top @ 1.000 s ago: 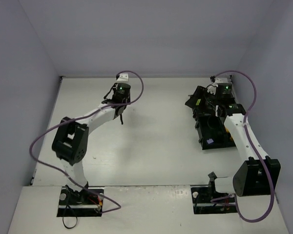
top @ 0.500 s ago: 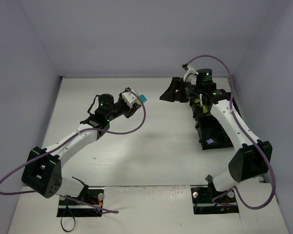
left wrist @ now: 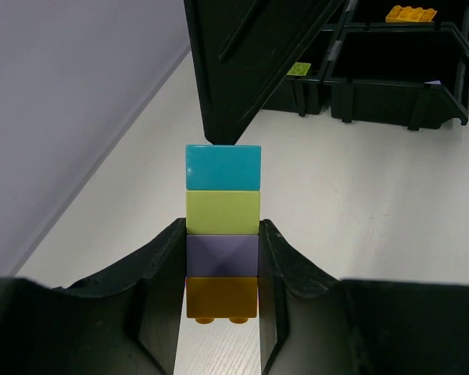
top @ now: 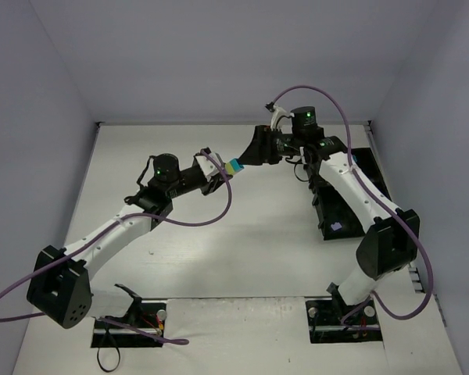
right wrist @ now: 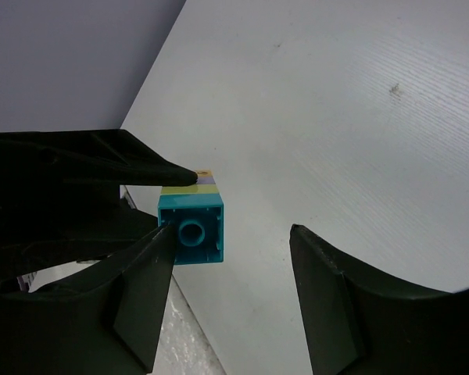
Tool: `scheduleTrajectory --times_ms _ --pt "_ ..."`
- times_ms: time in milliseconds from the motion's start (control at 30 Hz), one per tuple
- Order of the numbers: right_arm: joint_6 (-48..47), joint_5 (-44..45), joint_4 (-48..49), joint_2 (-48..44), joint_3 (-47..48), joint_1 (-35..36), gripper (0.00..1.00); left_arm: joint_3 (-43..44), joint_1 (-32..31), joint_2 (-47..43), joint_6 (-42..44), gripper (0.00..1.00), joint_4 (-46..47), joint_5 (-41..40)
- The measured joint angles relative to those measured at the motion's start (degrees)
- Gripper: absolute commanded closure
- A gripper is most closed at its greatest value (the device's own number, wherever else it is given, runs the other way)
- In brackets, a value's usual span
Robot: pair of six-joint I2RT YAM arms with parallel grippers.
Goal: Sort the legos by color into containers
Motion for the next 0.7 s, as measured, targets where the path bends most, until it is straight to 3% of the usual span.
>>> scheduleTrajectory --times_ms 133,367,700 --pt "-0.09 -0.04 -0.04 0.39 0.15 0.83 0.45 -0.09 0.02 0.00 -0.15 1.00 0.17 0.55" --pt "-0.44 0.85 -0.04 0.37 0.28 0.81 0.37 -0.24 0.02 0.02 -0.26 1.00 0.96 0.46" --pt "-1.16 3.21 -0.44 -0.26 0.28 0.66 0.42 -1.03 0.00 0.15 -0.50 1.00 2.69 -0.20"
